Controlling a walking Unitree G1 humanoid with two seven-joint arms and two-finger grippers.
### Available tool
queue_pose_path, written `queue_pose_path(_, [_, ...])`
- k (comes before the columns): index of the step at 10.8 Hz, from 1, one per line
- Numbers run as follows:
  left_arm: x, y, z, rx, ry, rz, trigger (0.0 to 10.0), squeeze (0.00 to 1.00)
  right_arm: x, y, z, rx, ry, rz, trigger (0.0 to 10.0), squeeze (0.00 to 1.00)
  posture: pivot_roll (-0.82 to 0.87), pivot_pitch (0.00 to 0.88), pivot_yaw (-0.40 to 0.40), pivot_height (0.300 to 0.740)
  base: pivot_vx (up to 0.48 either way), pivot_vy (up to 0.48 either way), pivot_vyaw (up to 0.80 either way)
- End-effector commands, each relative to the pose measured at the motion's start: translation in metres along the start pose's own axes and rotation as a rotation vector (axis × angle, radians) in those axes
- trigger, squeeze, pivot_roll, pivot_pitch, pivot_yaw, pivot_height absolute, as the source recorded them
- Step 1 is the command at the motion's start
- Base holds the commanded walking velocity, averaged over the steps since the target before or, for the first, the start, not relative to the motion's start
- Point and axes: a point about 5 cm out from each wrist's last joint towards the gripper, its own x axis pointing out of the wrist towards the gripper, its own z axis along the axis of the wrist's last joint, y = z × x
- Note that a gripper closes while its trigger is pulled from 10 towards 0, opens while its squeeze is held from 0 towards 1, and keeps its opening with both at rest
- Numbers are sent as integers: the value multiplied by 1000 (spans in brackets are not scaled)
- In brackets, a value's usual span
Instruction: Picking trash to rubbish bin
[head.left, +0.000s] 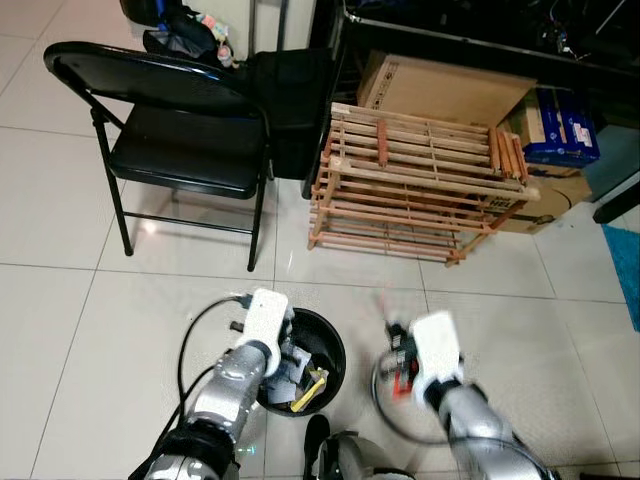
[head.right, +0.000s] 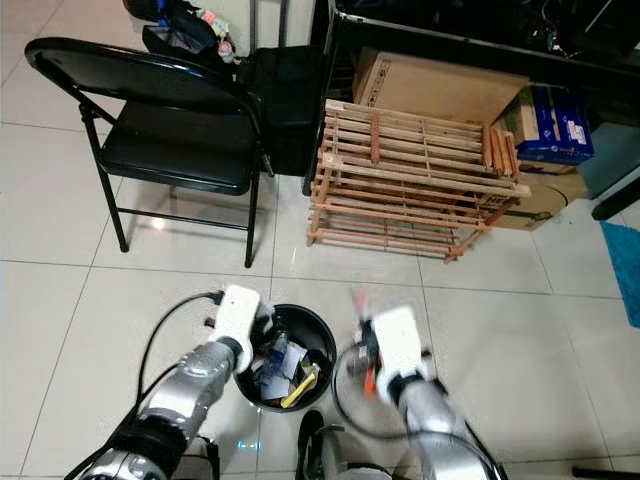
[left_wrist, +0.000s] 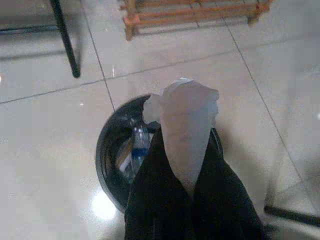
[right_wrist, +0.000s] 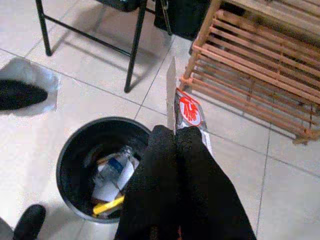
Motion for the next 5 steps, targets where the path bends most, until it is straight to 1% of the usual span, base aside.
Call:
queue_pose_path(1, [2, -15, -18, 49, 82, -50, 10000, 0, -7, -9, -5, -23, 19, -35, 10000, 0, 161, 281, -191, 740, 0, 0, 0])
queue_pose_path(2, [3, -16, -24, 70, 107, -56, 10000, 0, -9, -11, -4, -27, 17, -48, 10000, 0, 153, 282, -192, 740, 0, 0, 0])
queue_pose_path(3, [3, -19, -33, 100, 139, -70, 10000, 0, -11, -16, 2, -36, -12, -74, 10000, 0, 140, 282, -195, 740, 0, 0, 0])
queue_pose_path(5, [2, -18, -45, 123, 177, -60, 10000, 0, -13, -24, 9, -54, -37, -105, 10000, 0, 122, 282, -195, 740, 0, 0, 0])
